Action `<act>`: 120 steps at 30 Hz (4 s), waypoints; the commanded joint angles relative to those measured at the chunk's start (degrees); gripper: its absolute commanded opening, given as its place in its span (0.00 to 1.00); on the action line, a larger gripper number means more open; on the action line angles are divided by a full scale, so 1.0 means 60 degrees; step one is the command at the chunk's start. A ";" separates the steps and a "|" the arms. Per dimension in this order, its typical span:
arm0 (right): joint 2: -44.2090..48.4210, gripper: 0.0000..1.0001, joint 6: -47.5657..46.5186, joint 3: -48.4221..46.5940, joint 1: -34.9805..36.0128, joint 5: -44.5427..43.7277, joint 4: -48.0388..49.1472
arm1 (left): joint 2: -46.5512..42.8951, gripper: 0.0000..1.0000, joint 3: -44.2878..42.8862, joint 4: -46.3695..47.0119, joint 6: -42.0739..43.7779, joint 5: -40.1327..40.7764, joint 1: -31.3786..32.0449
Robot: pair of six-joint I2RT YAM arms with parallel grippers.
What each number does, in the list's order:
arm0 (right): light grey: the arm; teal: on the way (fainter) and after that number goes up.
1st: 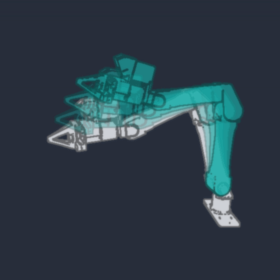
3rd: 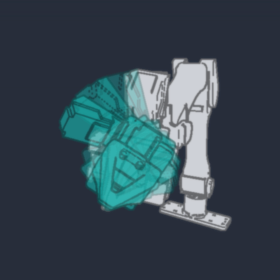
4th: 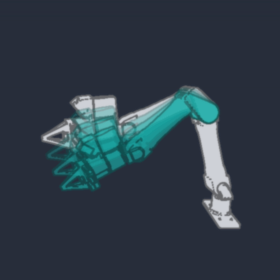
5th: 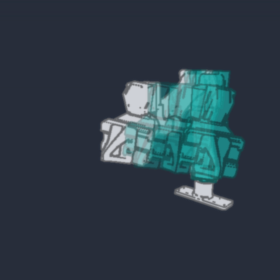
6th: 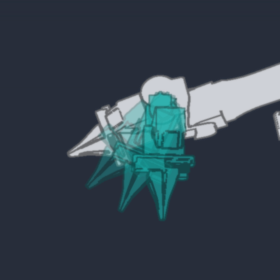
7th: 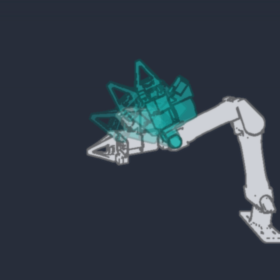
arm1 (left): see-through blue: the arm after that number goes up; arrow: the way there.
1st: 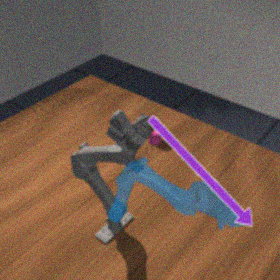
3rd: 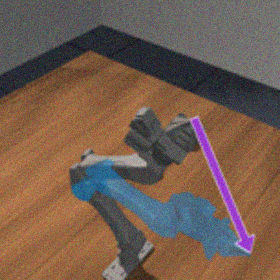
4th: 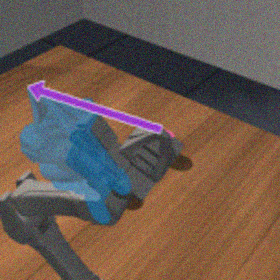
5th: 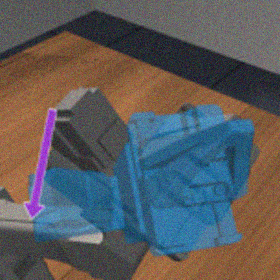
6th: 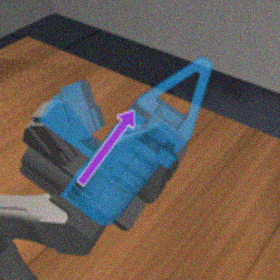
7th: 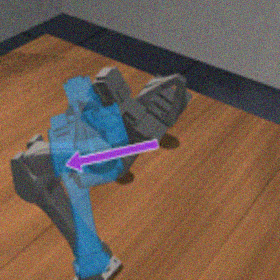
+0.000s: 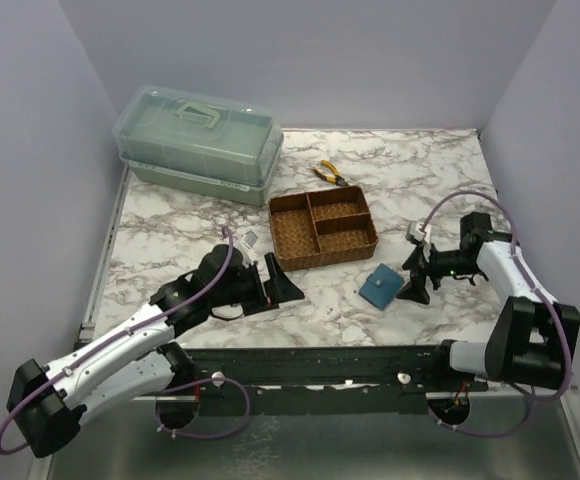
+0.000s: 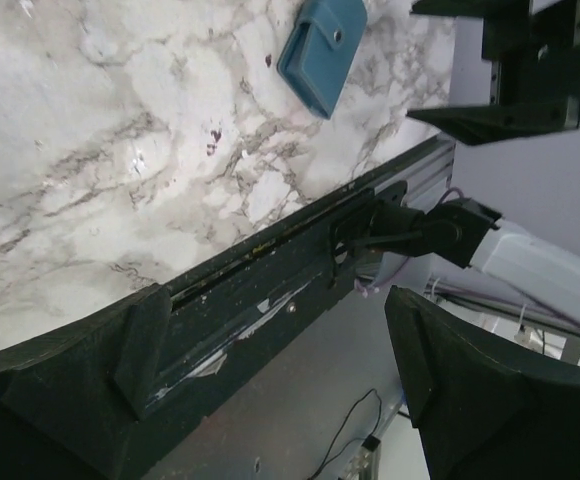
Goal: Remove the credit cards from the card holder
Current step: Pick up the card holder from the center of the board.
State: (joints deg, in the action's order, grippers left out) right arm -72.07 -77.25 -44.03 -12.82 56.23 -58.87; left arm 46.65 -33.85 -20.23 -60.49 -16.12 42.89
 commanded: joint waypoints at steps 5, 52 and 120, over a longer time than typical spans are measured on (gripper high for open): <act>-0.2278 0.96 0.3882 -0.0972 0.0917 -0.0822 0.1650 | 0.1464 0.99 0.0462 0.2371 -0.1480 0.2484 0.2060; 0.1120 0.00 0.1413 0.0270 0.1404 0.1675 0.2329 | 0.7449 0.89 0.0517 0.9780 0.4163 0.2130 0.2886; 0.0310 1.00 0.6498 -0.2695 0.1701 0.3270 -0.0635 | 0.7100 0.00 0.1775 1.6730 0.3014 0.1251 0.3383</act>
State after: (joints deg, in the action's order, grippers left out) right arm -65.91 -38.00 -57.36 -2.61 76.31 -57.87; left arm 93.19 -20.78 80.27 -45.10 -11.66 62.35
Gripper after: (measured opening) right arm 0.994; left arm 0.282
